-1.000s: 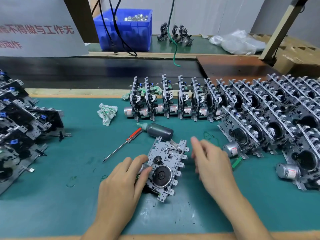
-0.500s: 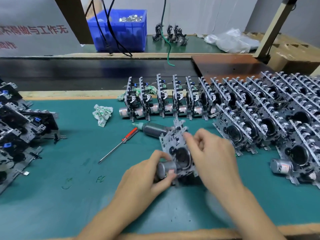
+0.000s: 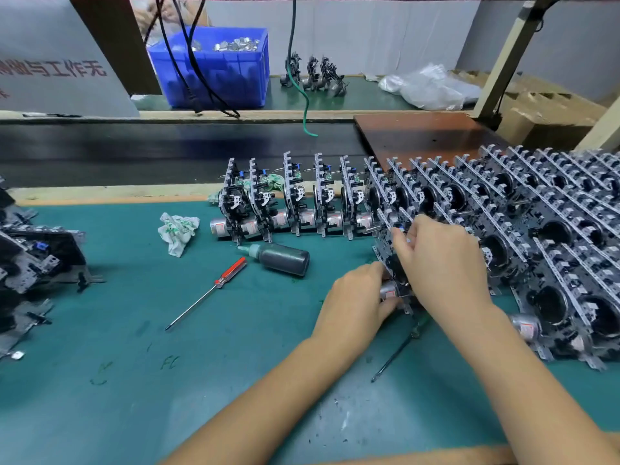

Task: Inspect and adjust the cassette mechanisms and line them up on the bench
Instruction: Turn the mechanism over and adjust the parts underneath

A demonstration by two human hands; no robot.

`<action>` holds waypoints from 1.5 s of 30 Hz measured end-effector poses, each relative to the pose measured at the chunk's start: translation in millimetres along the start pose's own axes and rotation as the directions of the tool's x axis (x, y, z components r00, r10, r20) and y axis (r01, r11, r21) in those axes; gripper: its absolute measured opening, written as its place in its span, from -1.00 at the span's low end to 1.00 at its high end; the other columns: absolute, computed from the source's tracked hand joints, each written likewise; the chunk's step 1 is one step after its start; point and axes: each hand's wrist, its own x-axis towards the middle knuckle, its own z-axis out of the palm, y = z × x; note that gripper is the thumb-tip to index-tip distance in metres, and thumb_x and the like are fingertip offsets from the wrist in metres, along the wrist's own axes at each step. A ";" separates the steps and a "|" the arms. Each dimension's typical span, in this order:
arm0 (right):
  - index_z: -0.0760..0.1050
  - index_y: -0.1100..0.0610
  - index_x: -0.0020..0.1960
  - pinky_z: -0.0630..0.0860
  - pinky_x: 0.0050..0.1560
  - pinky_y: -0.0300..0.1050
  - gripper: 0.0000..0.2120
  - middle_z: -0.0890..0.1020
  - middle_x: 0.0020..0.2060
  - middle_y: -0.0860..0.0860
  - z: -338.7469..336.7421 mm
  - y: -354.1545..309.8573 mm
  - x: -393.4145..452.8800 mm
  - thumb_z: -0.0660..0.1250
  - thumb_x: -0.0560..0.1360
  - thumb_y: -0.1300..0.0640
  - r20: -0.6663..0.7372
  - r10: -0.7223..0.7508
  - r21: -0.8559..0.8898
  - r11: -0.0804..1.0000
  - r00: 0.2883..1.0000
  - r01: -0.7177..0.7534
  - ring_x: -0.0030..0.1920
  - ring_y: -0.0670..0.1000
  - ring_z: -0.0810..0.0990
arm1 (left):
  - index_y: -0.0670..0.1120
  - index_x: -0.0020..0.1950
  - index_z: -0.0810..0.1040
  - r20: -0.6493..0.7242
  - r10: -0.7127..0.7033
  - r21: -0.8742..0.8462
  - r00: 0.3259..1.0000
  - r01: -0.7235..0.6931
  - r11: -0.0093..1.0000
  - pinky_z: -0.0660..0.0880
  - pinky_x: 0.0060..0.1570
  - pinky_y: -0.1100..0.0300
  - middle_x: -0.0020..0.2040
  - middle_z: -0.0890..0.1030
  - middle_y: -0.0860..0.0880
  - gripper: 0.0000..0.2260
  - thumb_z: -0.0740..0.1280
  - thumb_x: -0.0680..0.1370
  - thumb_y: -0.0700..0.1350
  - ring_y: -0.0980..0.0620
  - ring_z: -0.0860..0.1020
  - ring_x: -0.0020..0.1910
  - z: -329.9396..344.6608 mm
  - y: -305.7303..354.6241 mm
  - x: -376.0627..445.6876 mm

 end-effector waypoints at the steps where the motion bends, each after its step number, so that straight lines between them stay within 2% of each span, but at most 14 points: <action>1: 0.49 0.22 -0.06 0.21 -0.31 -0.08 -0.67 0.61 -0.21 0.20 1.0 -0.8 1.8 0.18 0.58 -0.05 0.007 0.016 -0.002 1.000 1.000 -0.016 -0.25 0.19 0.49 | -0.14 0.17 0.45 -0.006 -0.007 0.000 1.000 0.007 1.000 0.40 0.03 0.01 0.10 0.57 -0.10 -0.76 0.32 0.56 -0.06 -0.12 0.50 0.08 0.3 -0.1 2.5; 4: 0.44 0.23 0.02 0.23 -0.27 -0.07 -0.65 0.59 -0.16 0.23 -6.3 -2.5 4.4 0.18 0.58 -0.07 0.038 0.045 -0.004 0.999 0.998 -0.045 -0.11 0.24 0.54 | -0.14 0.16 0.45 -0.024 -0.012 0.023 1.000 0.013 1.000 0.41 0.03 0.00 0.10 0.57 -0.09 -0.75 0.32 0.56 -0.04 -0.13 0.50 0.08 0.3 -3.5 7.6; 8: 0.39 0.21 0.03 0.25 -0.25 -0.04 -0.63 0.59 -0.18 0.27 -45.5 -12.7 9.5 0.20 0.55 -0.12 -0.082 0.066 0.056 0.997 0.994 -0.061 -0.20 0.20 0.45 | -0.11 0.18 0.46 -0.005 -0.001 0.070 1.000 0.001 0.998 0.43 0.03 0.00 0.10 0.58 -0.08 -0.73 0.32 0.56 0.01 -0.12 0.49 0.11 -1.1 -3.4 6.7; 12: 0.46 0.07 -0.03 0.38 -0.18 -0.03 -0.66 0.63 -0.18 0.12 -52.7 -71.3 -5.1 0.18 0.53 -0.20 0.032 -0.170 0.178 0.971 0.985 0.162 -0.11 0.19 0.56 | -0.06 -0.09 0.52 -0.077 0.006 -0.121 0.997 -0.016 0.993 0.42 -0.15 0.03 -0.12 0.58 -0.11 -0.89 0.25 0.53 -0.05 -0.23 0.53 0.02 -25.4 -9.3 -12.7; 14: 0.48 0.04 -0.03 0.35 -0.20 -0.07 -0.69 0.64 -0.15 0.07 -38.7 -105.1 -17.1 0.18 0.53 -0.19 0.098 -0.316 0.230 0.930 0.944 0.287 -0.08 0.16 0.58 | 0.01 0.08 0.51 -0.216 -0.058 -0.259 0.975 0.000 0.966 0.50 -0.07 -0.10 -0.07 0.61 -0.15 -0.76 0.16 0.48 -0.11 -0.28 0.55 0.02 -51.3 -20.0 -30.3; 16: 0.47 0.05 0.00 0.29 -0.21 -0.07 -0.74 0.63 -0.10 0.05 -22.3 -137.6 -23.5 0.18 0.55 -0.13 0.124 -0.431 0.292 0.877 0.894 0.382 -0.05 0.15 0.57 | 0.25 -0.04 0.45 -0.360 -0.192 -0.291 0.913 0.085 0.953 0.50 -0.29 -0.06 -0.28 0.55 0.07 -0.71 0.19 0.46 -0.18 -0.25 0.56 -0.16 -79.3 -44.5 -50.0; 17: 0.47 0.06 0.01 0.29 -0.20 -0.06 -0.76 0.62 -0.07 0.04 -13.9 -153.0 -24.3 0.18 0.56 -0.09 0.127 -0.487 0.330 0.843 0.864 0.426 -0.03 0.15 0.56 | 0.29 -0.20 0.43 -0.417 -0.257 -0.235 0.872 0.170 0.957 0.39 -0.43 0.06 -0.42 0.45 0.16 -0.64 0.22 0.47 -0.24 -0.15 0.54 -0.27 -93.5 -62.0 -59.5; 19: 0.45 0.10 0.05 0.34 -0.14 -0.04 -0.80 0.60 -0.01 0.03 2.5 -183.4 -22.2 0.17 0.58 -0.02 0.124 -0.587 0.390 0.771 0.800 0.504 0.01 0.14 0.55 | 0.14 -0.35 0.42 -0.500 -0.324 -0.103 0.803 0.317 0.943 0.23 -0.45 0.14 -0.49 0.42 0.16 -0.65 0.29 0.48 -0.30 -0.01 0.45 -0.42 -123.0 -98.5 -80.3; 22: 0.44 0.12 0.11 0.38 -0.04 -0.02 -0.82 0.56 0.04 0.05 28.0 -225.8 -14.2 0.17 0.59 0.06 0.127 -0.684 0.447 0.686 0.718 0.574 0.07 0.12 0.53 | -0.06 -0.08 0.63 -0.650 -0.272 0.089 0.710 0.427 0.900 0.43 -0.19 0.07 -0.17 0.64 -0.02 -0.92 0.37 0.50 -0.21 -0.08 0.56 -0.21 -167.9 -137.7 -109.6; 25: 0.42 0.13 0.21 0.41 0.02 -0.01 -0.79 0.53 0.13 0.07 51.5 -265.5 -6.1 0.17 0.59 0.15 0.121 -0.733 0.496 0.629 0.670 0.598 0.15 0.12 0.48 | -0.13 0.01 0.65 -0.721 -0.184 0.244 0.668 0.493 0.835 0.47 -0.10 -0.08 -0.06 0.64 -0.15 -0.87 0.39 0.48 -0.24 -0.23 0.55 -0.06 -204.0 -163.2 -122.6; 29: 0.39 0.17 0.31 0.41 0.14 0.03 -0.71 0.50 0.23 0.12 73.3 -310.2 3.9 0.15 0.61 0.15 0.178 -0.759 0.542 0.607 0.626 0.582 0.23 0.15 0.44 | -0.22 0.07 0.63 -0.703 -0.155 0.391 0.694 0.559 0.731 0.43 0.00 -0.18 0.03 0.58 -0.27 -0.81 0.40 0.48 -0.24 -0.32 0.46 0.04 -237.0 -192.3 -115.5; 32: 0.47 0.18 0.25 0.44 0.12 -0.01 -0.73 0.54 0.18 0.12 86.4 -328.4 11.6 0.18 0.60 0.14 0.260 -0.739 0.544 0.644 0.621 0.538 0.19 0.17 0.48 | -0.23 0.12 0.63 -0.593 -0.098 0.576 0.799 0.507 0.641 0.37 0.02 -0.19 0.09 0.58 -0.29 -0.74 0.45 0.46 -0.19 -0.34 0.43 0.09 -250.3 -207.9 -106.4; 38: 0.57 0.17 0.13 0.45 0.02 -0.06 -0.79 0.62 0.06 0.14 92.4 -334.9 14.4 0.27 0.56 0.13 0.247 -0.704 0.604 0.649 0.666 0.462 0.10 0.16 0.53 | -0.19 -0.14 0.69 -0.533 0.056 0.709 0.844 0.410 0.574 0.29 -0.14 -0.11 -0.21 0.63 -0.23 -0.88 0.54 0.37 -0.19 -0.29 0.45 -0.13 -261.1 -221.2 -103.2; 45: 0.55 0.24 0.09 0.42 -0.05 -0.04 -0.80 0.60 0.02 0.18 87.6 -329.5 10.8 0.20 0.55 0.24 0.202 -0.732 0.548 0.635 0.650 0.545 0.03 0.21 0.54 | -0.14 -0.17 0.71 -0.459 0.098 0.758 0.883 0.331 0.562 0.29 -0.16 -0.10 -0.26 0.59 -0.22 -0.87 0.56 0.32 -0.18 -0.27 0.46 -0.16 -266.7 -215.8 -101.2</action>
